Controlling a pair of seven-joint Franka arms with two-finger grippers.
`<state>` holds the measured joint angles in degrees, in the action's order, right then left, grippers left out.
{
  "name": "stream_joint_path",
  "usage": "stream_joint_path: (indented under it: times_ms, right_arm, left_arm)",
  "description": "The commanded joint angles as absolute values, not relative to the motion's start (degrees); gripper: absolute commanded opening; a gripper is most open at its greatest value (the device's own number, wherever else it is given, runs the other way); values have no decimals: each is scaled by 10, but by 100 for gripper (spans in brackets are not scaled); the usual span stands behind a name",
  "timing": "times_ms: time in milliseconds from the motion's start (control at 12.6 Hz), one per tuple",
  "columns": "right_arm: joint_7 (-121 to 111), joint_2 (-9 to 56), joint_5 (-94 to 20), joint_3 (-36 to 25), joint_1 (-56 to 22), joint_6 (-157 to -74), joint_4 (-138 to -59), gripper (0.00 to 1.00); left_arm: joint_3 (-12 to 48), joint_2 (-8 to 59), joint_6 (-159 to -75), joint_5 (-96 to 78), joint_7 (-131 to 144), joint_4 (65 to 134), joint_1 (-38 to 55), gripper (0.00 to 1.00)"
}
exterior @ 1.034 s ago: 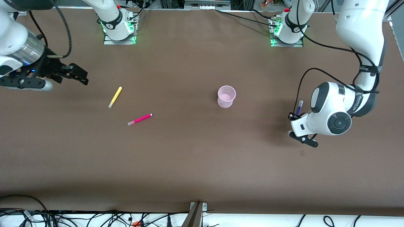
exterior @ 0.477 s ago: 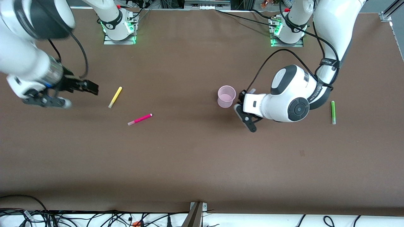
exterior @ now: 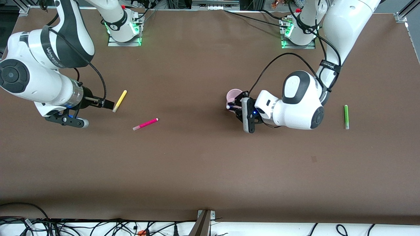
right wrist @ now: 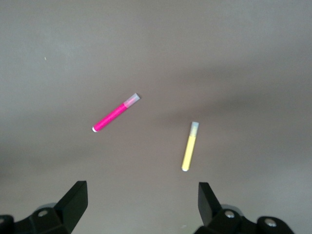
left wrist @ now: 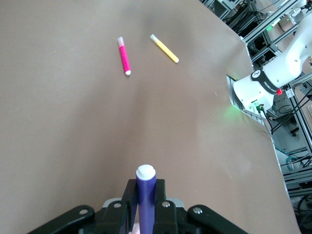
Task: Organize pens into pink holder with both arms
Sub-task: 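Carry the purple pen to the cup while the right gripper reaches the marker, then drop the purple pen into the cup while the right gripper grasps the marker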
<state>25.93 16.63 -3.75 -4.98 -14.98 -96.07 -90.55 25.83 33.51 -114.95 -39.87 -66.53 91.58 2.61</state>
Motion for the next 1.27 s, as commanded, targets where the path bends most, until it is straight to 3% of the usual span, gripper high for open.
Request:
stream_joint_path:
  times_ms: [0, 318, 716, 795, 875, 1034, 1193]
  right_arm:
    - [392, 220, -47, -46, -156, -978, -896, 100]
    - [570, 316, -94, -45, -190, -1078, -896, 100]
    - [580, 377, -157, -45, -211, -1138, -918, 97]
    - [584, 385, -158, -45, -216, -1152, -925, 94]
    - [587, 386, -157, -45, -228, -1176, -941, 94]
    - [587, 387, -157, -46, -246, -1223, -974, 89]
    - [582, 387, -157, -46, -243, -1229, -980, 72]
  left_arm:
    - [293, 247, -1224, -422, -727, 1036, 13, 0]
    - [312, 220, -1295, -428, -830, 1120, 13, 0]
    - [318, 222, -1318, -438, -830, 1129, 13, 0]
    - [318, 223, -1315, -439, -825, 1133, 11, 94]
    - [320, 222, -1314, -446, -829, 1136, 2, 100]
    - [318, 207, -1293, -448, -807, 1122, 0, 100]
    - [318, 192, -1244, -446, -728, 1118, -18, 100]
